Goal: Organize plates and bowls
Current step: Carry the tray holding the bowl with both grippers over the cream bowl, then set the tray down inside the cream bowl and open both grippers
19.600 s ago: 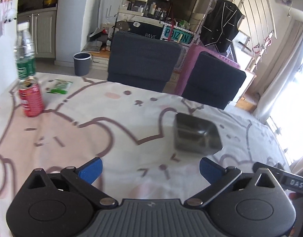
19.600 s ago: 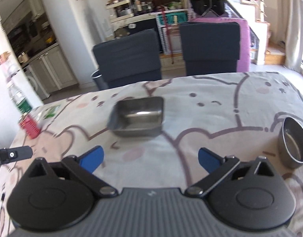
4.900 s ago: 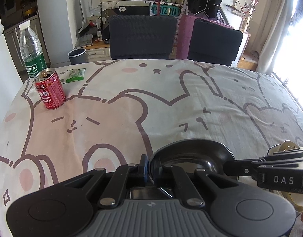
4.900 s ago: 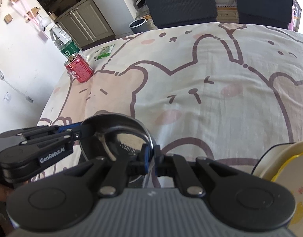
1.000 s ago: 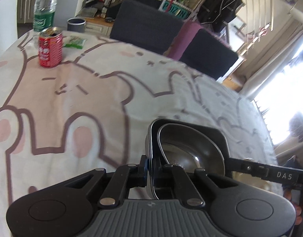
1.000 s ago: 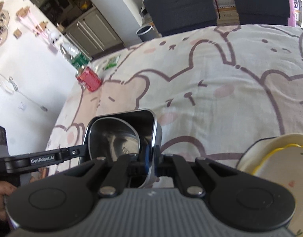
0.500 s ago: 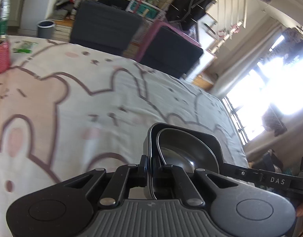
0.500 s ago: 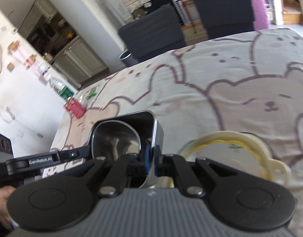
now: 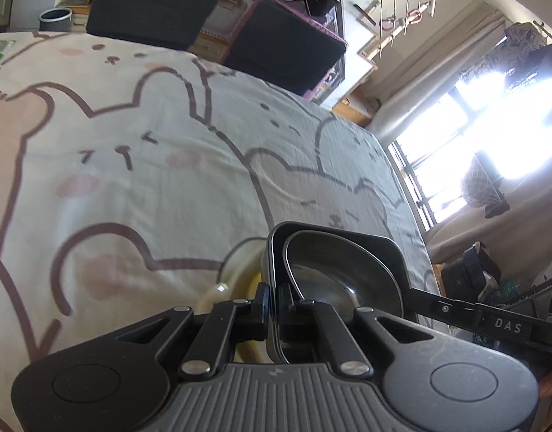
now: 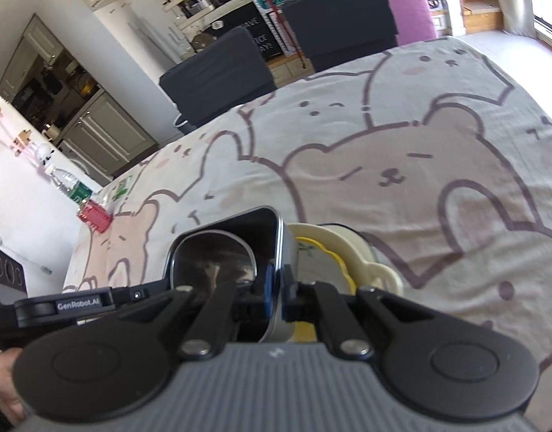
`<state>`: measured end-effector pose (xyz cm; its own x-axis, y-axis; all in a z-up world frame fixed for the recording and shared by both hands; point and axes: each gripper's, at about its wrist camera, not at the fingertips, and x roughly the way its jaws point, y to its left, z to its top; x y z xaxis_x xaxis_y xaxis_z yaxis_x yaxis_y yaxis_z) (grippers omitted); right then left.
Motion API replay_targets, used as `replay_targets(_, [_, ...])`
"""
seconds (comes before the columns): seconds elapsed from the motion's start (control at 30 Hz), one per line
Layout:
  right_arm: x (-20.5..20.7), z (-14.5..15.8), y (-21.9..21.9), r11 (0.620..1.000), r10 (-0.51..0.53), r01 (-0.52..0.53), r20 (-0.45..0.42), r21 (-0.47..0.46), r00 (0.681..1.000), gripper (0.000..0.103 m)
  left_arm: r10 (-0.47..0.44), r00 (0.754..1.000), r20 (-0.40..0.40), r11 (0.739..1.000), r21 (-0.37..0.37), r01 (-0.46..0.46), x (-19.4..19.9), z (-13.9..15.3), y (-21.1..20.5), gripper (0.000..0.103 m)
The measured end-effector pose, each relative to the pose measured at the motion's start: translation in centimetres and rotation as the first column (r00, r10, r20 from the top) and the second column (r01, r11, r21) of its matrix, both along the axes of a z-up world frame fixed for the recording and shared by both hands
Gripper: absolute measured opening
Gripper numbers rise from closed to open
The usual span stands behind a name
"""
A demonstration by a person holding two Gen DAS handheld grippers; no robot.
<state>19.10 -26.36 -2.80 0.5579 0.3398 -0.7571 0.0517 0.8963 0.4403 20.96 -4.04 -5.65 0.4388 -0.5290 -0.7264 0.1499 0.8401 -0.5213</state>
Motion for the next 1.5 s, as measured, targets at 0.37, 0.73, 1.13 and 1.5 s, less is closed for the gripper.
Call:
replay_targets(0.37, [-0.6,-1.3,-1.9,1.000,-0.007,0.007,-0.052,-0.011,0.999,0.006,-0.038,0.999,-0.037,0.999,0.020,0.039,0.0,-1.0,-1.5,0.005])
replay_targets(0.73, [-0.2,-2.5,-2.0,1.000,-0.004,0.002,-0.092,-0.024,0.996,0.006,-0.048,0.998,-0.042,0.998,0.034,0.049,0.1,-1.1,-1.7,0.006])
replay_targets(1.13, [0.5,-3.0,-1.6,0.999,0.012,-0.017,-0.112,-0.037,0.994,0.006,-0.057,0.997,-0.045,0.997,0.049,0.060,0.1,-1.5,-1.7,0.006])
replay_targets(1.5, [0.7,-3.3,-1.7,0.999,0.018,-0.023,-0.117,-0.042,0.993,0.006,-0.065,0.997,-0.042,0.996,0.051,0.067,0.3,-1.5,-1.7,0.007])
